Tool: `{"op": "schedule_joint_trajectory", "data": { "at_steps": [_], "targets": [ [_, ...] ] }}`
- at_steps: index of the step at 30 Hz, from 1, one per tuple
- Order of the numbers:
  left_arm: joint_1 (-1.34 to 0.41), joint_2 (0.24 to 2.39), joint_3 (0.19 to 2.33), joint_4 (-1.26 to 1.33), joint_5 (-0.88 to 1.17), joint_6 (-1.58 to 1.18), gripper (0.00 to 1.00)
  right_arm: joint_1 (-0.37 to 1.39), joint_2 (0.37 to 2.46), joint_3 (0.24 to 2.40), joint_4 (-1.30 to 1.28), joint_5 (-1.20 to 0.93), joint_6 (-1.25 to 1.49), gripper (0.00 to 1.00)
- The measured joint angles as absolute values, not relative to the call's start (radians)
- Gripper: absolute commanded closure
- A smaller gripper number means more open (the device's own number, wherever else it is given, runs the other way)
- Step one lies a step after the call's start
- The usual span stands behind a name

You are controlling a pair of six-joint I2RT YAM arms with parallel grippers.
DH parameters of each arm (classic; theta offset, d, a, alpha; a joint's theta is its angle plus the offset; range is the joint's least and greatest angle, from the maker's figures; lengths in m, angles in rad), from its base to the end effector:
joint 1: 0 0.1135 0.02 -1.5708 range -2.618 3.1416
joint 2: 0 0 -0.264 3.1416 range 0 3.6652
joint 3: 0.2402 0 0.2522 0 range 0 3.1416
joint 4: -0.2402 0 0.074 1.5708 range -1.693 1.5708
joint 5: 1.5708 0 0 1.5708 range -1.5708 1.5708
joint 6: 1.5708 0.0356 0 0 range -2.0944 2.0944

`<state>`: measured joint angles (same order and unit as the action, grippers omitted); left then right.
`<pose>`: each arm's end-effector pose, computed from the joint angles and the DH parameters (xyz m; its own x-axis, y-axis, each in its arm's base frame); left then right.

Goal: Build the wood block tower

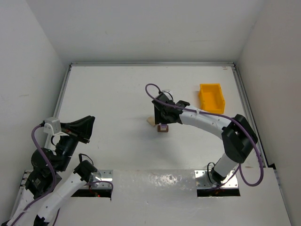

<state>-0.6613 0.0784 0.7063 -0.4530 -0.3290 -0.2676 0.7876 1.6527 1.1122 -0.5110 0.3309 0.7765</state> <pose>0.0275 -0.0068 0.3454 0.0452 -0.3522 -0.9348 0.3547 0.8805 -0.3146 0.2452 0.2299 0.2085 -0.8269 0.1088 -0.5517 0.0323 0.9887 0.1466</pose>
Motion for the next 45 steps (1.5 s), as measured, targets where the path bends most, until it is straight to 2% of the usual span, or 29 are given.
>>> {"op": "schedule_joint_trajectory", "data": {
  "at_steps": [6,8,11,12,13,17,21,23,25,26,29,37,45],
  "targets": [
    [-0.661,0.102,0.706,-0.453,-0.341,-0.268,0.83,0.788,1.636,1.163,-0.511,0.345,0.725,0.42],
    [-0.661,0.105,0.706,-0.453,-0.352,-0.268,0.83,0.788,1.614,1.166,-0.511,0.354,0.687,0.45],
    [-0.661,0.111,0.706,-0.453,-0.368,-0.268,0.83,0.788,1.583,1.181,-0.518,0.34,0.597,0.66],
    [-0.661,0.115,0.706,-0.453,-0.374,-0.268,0.83,0.788,1.579,1.193,-0.522,0.329,0.567,0.82],
    [-0.661,0.121,0.706,-0.453,-0.379,-0.267,0.83,0.788,1.578,1.211,-0.527,0.313,0.532,0.88],
    [-0.659,0.167,0.706,-0.452,-0.405,-0.267,0.84,0.787,1.587,1.287,-0.534,0.223,0.422,0.97],
    [-0.644,0.209,0.706,-0.454,-0.432,-0.268,0.84,0.787,1.673,1.432,-0.576,0.157,0.308,0.96],
    [-0.632,0.219,0.706,-0.455,-0.45,-0.268,0.84,0.786,1.736,1.499,-0.583,0.128,0.26,0.91],
    [-0.62,0.223,0.706,-0.456,-0.472,-0.268,0.84,0.784,1.787,1.525,-0.585,0.113,0.225,0.83],
    [-0.616,0.223,0.706,-0.457,-0.482,-0.27,0.84,0.781,1.806,1.525,-0.586,0.104,0.211,0.73],
    [-0.597,0.224,0.706,-0.461,-0.519,-0.271,0.84,0.763,1.876,1.526,-0.599,0.078,0.174,0.63],
    [-0.516,0.229,0.706,-0.46,-0.556,-0.271,0.84,0.71,2.049,1.555,-0.615,0.011,0.124,0.55],
    [-0.476,0.258,0.706,-0.46,-0.54,-0.271,0.84,0.711,2.112,1.573,-0.623,-0.014,0.122,0.54]
  ]
}}
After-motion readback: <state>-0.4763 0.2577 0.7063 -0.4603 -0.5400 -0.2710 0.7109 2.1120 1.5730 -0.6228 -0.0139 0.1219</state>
